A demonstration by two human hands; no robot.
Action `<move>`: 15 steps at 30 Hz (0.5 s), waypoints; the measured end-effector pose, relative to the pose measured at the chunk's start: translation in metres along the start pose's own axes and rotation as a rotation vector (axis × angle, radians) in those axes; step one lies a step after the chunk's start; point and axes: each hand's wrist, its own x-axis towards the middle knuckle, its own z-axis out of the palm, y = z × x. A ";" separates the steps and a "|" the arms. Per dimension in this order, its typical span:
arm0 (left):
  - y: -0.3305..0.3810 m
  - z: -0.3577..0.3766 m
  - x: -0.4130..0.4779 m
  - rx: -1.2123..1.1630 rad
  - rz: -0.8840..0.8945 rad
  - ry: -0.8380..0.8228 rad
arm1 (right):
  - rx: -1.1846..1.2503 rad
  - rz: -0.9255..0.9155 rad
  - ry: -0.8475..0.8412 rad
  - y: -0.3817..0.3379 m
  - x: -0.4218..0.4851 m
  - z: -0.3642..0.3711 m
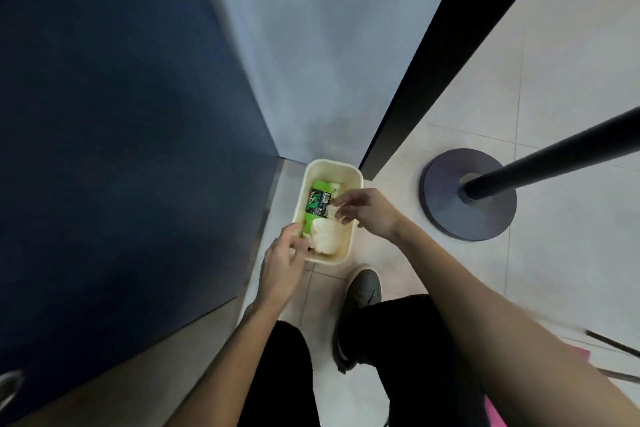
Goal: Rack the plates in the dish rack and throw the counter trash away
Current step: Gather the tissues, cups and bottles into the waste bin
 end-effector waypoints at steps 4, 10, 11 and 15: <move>0.062 -0.040 -0.047 -0.008 -0.073 0.007 | -0.049 0.076 -0.061 -0.042 -0.074 -0.009; 0.171 -0.087 -0.108 -0.068 -0.092 -0.029 | -0.172 0.059 -0.058 -0.124 -0.168 -0.036; 0.188 -0.097 -0.119 -0.078 -0.096 -0.029 | -0.189 0.042 -0.056 -0.140 -0.182 -0.040; 0.237 -0.139 -0.148 -0.076 -0.087 0.010 | -0.271 -0.057 -0.079 -0.198 -0.223 -0.050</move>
